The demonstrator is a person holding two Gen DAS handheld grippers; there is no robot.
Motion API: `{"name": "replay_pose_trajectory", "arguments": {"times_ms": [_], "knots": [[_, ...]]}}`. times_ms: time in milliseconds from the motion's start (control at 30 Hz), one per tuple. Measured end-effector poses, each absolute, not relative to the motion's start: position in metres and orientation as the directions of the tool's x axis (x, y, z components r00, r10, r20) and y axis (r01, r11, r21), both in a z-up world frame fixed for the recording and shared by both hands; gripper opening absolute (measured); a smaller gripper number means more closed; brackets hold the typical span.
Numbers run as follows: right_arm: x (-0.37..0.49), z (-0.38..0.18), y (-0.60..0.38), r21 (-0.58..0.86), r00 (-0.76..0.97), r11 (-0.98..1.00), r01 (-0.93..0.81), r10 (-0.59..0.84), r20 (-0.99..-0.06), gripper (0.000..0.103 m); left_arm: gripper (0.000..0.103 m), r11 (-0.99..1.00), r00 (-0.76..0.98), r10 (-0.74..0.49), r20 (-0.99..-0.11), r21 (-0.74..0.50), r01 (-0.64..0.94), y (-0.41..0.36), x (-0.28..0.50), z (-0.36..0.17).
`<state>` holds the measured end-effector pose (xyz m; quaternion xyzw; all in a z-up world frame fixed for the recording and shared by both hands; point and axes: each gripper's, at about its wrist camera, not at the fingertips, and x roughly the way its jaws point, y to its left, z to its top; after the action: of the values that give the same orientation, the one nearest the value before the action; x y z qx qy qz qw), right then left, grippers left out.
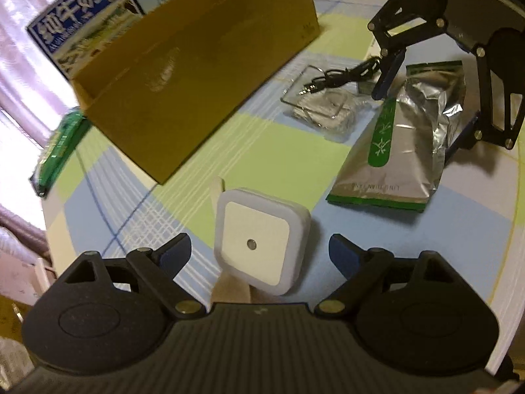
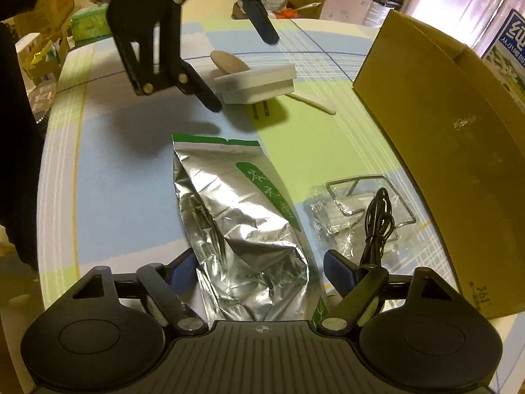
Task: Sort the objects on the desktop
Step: 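Grasp the white square night light with the left tool while the right tool grasps the silver foil bag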
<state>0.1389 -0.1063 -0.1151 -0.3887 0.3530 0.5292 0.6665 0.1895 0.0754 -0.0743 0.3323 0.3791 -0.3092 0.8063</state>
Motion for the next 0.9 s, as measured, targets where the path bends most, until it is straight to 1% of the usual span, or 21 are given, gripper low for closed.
{"name": "replay_pose_trajectory", "arguments": {"times_ms": [133,267,300,367,467,567,833,900], "knots": [[0.141,-0.116,-0.107,-0.109,0.169,0.159,-0.981,0.436,-0.884,0.076,0.081,0.592,0.487,-0.255,-0.835,0.264,0.762,0.073,0.202,-0.081],[0.141,-0.115,-0.106,-0.105,0.17,0.169,-0.98,0.436,-0.884,0.074,0.076,0.589,0.463,-0.259,-0.848,0.24,0.771,0.07,0.207,-0.083],[0.141,-0.115,-0.107,-0.105,0.171,0.173,-0.979,0.436,-0.884,0.074,0.074,0.594,0.462,-0.263,-0.847,0.235,0.769,0.069,0.208,-0.082],[0.142,-0.115,-0.107,-0.104,0.176,0.184,-0.977,0.437,-0.882,0.072,0.065,0.601,0.455,-0.276,-0.847,0.217,0.769,0.069,0.207,-0.079],[0.144,-0.113,-0.105,-0.094,0.184,0.222,-0.97,0.433,-0.882,0.068,0.065,0.606,0.433,-0.294,-0.852,0.185,0.774,0.065,0.2,-0.076],[0.145,-0.109,-0.108,-0.062,0.186,0.288,-0.956,0.428,-0.884,0.065,0.065,0.602,0.425,-0.296,-0.855,0.179,0.778,0.057,0.188,-0.076],[0.139,-0.103,-0.13,0.042,0.179,0.471,-0.881,0.414,-0.893,0.065,0.066,0.593,0.369,-0.338,-0.866,0.109,0.798,0.033,0.144,-0.073],[0.132,-0.102,-0.136,0.053,0.183,0.494,-0.868,0.417,-0.89,0.065,0.072,0.589,0.381,-0.347,-0.857,0.117,0.8,0.032,0.135,-0.071]]}}
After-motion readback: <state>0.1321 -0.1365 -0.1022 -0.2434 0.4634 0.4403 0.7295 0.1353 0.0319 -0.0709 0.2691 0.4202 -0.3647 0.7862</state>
